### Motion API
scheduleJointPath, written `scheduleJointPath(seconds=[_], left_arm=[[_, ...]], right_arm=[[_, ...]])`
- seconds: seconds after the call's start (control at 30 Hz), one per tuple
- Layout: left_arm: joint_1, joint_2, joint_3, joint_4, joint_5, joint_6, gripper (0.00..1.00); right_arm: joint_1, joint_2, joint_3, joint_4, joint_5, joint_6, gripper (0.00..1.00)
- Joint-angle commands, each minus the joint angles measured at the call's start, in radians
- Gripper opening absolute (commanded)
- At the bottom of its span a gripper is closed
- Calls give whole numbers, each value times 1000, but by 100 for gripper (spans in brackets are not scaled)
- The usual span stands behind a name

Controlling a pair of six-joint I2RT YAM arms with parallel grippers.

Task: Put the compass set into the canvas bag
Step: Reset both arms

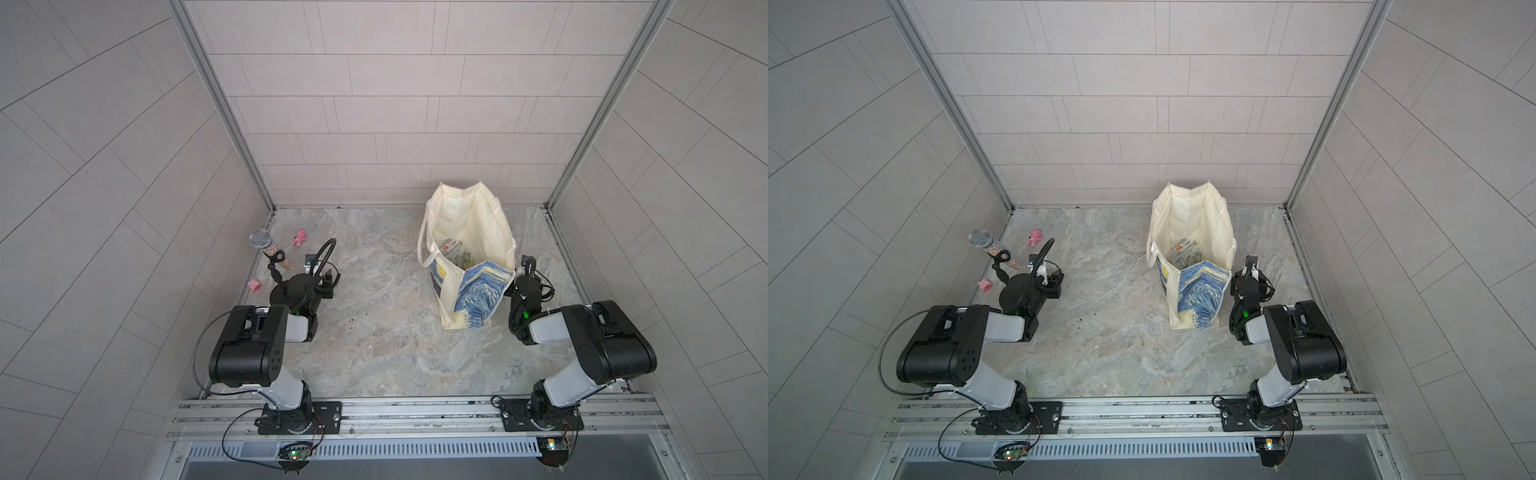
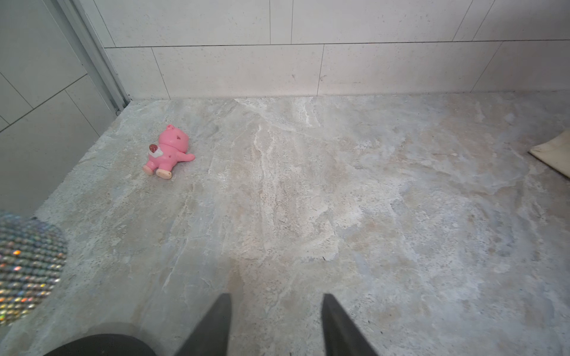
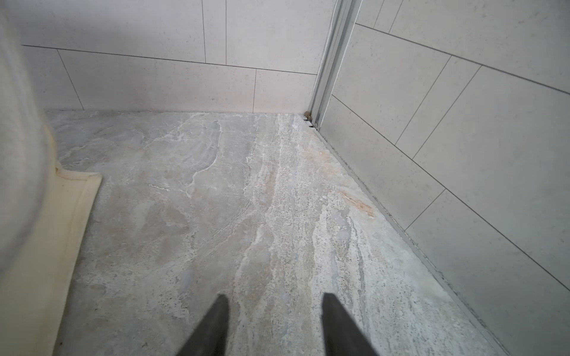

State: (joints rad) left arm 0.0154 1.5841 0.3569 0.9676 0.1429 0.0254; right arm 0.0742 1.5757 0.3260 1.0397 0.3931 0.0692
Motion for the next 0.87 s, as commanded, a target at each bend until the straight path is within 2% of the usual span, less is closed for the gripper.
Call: scheduleJointPath(seconds=[0.0,0.03,0.07,0.1,0.13,0.17,0.5,0.6,0.7,0.83], left_arm=[[8,5,16,5,22,-5,0],[8,4,16,5,22,-6,13],[7,4,15,5,22,-6,41],[8,3,14,6,23,-6,66],[8,2,13,6,23,-6,99],[9,1,13,7,22,-4,100],[8,-1,10,11,21,-5,100],[8,-1,9,11,19,-3,100],[8,0,10,12,19,-3,100],[7,-1,6,16,28,7,100]], right_arm=[[6,5,10,-9,15,-7,0],[7,6,10,-9,15,-8,24],[7,5,10,-7,15,-7,46],[7,6,9,-8,15,-9,64],[6,5,8,-6,15,-9,82],[6,6,8,-6,15,-9,99],[8,3,7,-3,15,-11,99],[35,12,0,28,48,-35,99],[22,8,36,-56,20,-15,99],[27,10,21,-18,24,-33,99]])
